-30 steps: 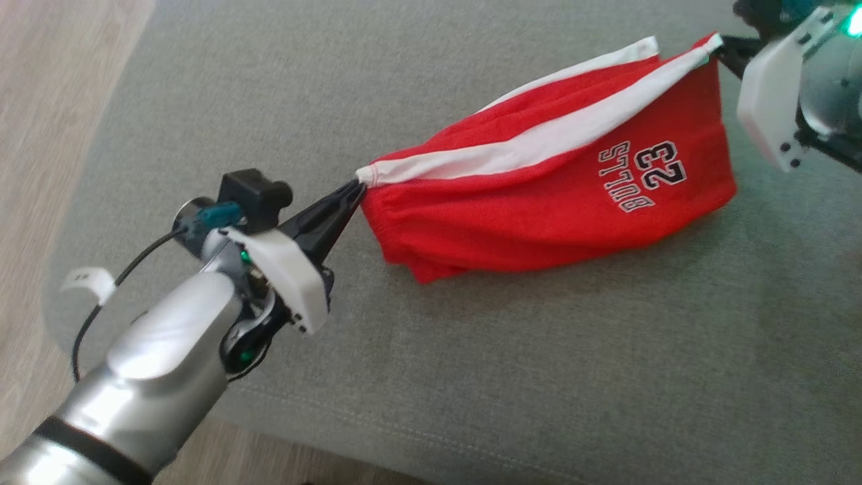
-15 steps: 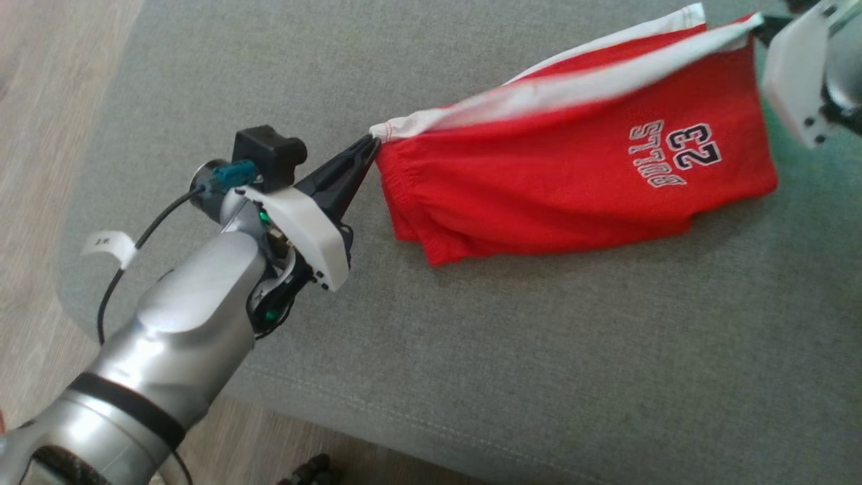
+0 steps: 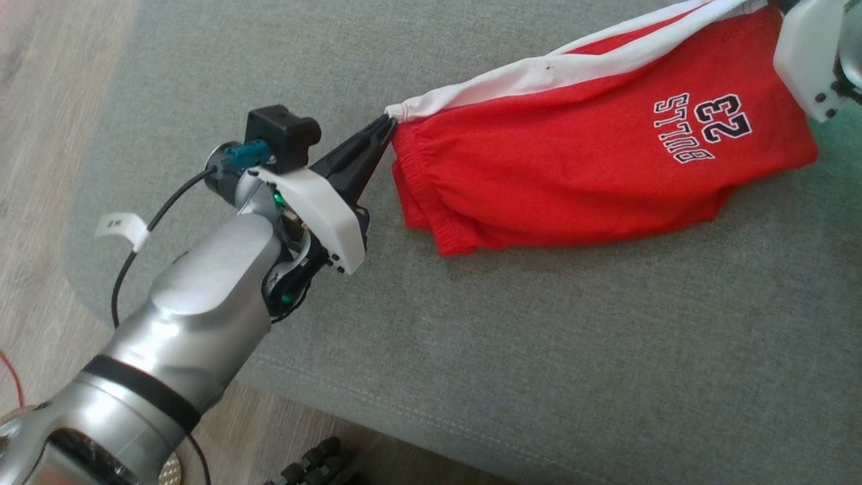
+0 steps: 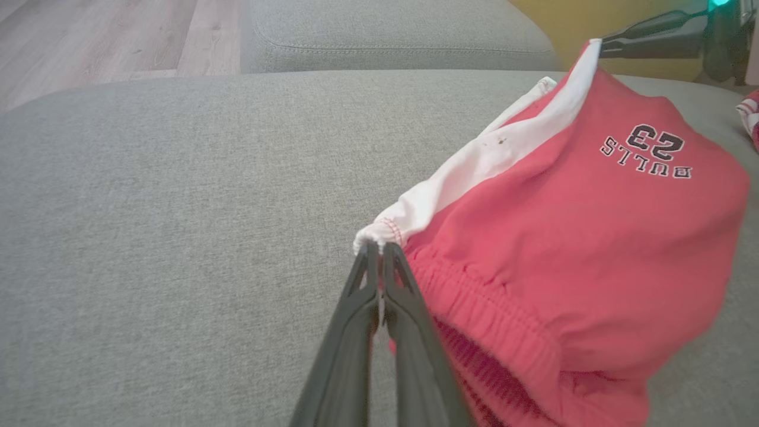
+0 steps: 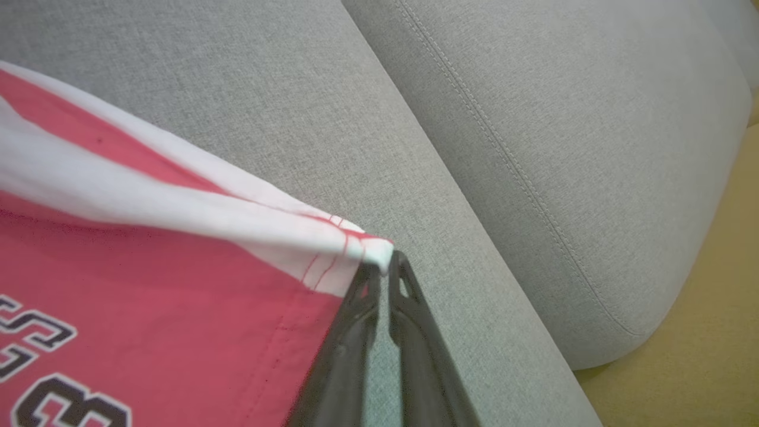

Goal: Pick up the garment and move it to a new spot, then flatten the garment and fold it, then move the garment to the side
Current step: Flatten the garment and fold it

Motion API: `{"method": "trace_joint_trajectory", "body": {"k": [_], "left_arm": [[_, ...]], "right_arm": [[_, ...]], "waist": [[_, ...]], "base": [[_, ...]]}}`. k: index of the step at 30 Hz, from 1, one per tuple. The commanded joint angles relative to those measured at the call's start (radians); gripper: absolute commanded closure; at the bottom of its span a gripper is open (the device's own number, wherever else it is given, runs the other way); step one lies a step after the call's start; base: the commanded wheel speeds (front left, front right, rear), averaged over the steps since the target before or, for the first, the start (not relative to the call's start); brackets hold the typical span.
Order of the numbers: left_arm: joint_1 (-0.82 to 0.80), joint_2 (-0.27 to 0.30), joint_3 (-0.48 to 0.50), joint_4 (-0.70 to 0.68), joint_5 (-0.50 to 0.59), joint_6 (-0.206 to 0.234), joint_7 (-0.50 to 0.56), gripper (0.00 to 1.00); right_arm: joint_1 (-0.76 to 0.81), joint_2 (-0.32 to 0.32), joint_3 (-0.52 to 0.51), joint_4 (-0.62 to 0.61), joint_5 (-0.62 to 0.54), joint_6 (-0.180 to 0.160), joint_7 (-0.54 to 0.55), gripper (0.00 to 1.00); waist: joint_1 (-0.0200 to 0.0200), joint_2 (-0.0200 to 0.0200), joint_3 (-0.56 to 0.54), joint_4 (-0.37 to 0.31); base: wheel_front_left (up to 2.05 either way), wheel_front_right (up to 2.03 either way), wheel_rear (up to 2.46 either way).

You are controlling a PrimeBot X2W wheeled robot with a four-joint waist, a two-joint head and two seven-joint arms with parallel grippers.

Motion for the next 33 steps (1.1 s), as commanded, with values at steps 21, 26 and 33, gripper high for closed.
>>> {"method": "trace_joint_trajectory", "body": {"k": [21, 26, 33], "left_arm": [[0.092, 0.049, 0.424, -0.096, 0.092, 0.094, -0.013, 0.0], [0.199, 0.044, 0.532, -0.211, 0.144, 0.126, -0.013, 0.0], [0.344, 0.037, 0.599, -0.312, 0.204, 0.152, -0.013, 0.0]], "right_arm": [[0.165, 0.214, -0.275, 0.254, 0.113, 0.002, -0.506, 0.0], [0.235, 0.249, -0.324, 0.22, 0.059, 0.002, -0.554, 0.0], [0.415, 0.251, -0.545, 0.083, -0.074, 0.002, -0.558, 0.0]], "waist": [[0.0, 0.0, -0.195, -0.154], [0.0, 0.0, -0.273, -0.213], [0.0, 0.0, -0.346, -0.271]], "base": [[0.0, 0.0, 0.0], [0.0, 0.0, 0.0], [0.0, 0.0, 0.0]]}}
